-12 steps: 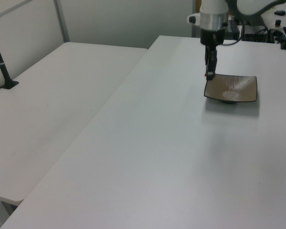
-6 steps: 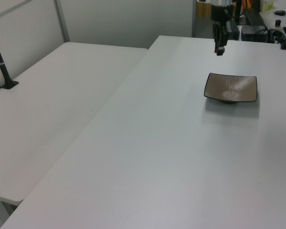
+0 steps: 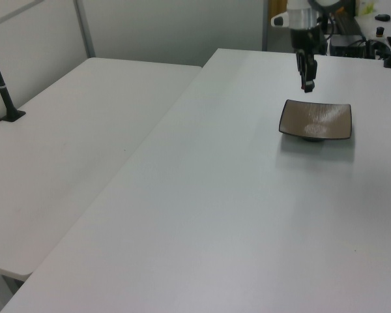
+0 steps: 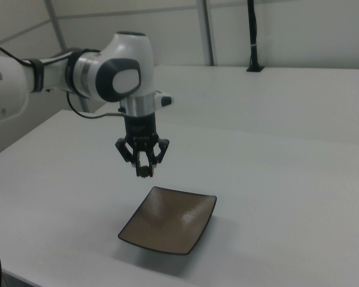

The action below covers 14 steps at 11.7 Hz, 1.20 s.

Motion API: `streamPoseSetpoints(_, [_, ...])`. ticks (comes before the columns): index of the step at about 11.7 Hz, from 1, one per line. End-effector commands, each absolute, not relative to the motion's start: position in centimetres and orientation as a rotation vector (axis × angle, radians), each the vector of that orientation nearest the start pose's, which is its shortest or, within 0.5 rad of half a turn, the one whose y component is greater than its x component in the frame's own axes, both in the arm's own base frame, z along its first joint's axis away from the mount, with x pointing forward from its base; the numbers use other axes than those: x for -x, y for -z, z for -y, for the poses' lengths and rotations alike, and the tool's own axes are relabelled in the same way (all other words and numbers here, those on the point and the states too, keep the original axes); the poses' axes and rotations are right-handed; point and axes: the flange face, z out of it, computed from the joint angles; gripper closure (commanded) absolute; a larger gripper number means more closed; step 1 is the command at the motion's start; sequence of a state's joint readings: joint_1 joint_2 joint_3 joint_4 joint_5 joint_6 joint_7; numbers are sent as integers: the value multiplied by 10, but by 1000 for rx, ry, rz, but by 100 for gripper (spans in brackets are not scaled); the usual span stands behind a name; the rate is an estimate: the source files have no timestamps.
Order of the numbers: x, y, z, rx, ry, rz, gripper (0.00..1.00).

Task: Strawberries on a ceramic plate
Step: 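Lift the strawberry and carry it over the brown plate, then lower the strawberry onto the plate and open the gripper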

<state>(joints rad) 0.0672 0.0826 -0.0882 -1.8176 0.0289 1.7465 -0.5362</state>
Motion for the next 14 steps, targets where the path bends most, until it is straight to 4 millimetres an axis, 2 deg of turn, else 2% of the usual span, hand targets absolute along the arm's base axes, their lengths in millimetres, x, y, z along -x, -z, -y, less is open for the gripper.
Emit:
streamPoseSetpoints(1, [-562, -429, 20, 2976, -233, 749, 82])
streamPoseSetpoints(3, [-552, -395, 28, 3026, -331, 814, 82])
streamPoseSetpoints(5, [-554, -368, 40, 3048, -296, 798, 82])
streamPoseSetpoints(7, [-560, -352, 54, 3072, -255, 768, 82])
streamPoseSetpoints(9, [-564, -339, 58, 3085, -251, 735, 80])
streamPoseSetpoints(10, [-565, -342, 60, 3094, -244, 709, 58])
streamPoseSetpoints(11, [-566, -348, 60, 3097, -230, 705, 45])
streamPoseSetpoints(12, [-565, -350, 60, 3098, -231, 693, 0])
streamPoseSetpoints(13, [-565, -358, 58, 3106, -207, 665, 0])
streamPoseSetpoints(14, [-569, -387, 52, 3134, -118, 597, 0])
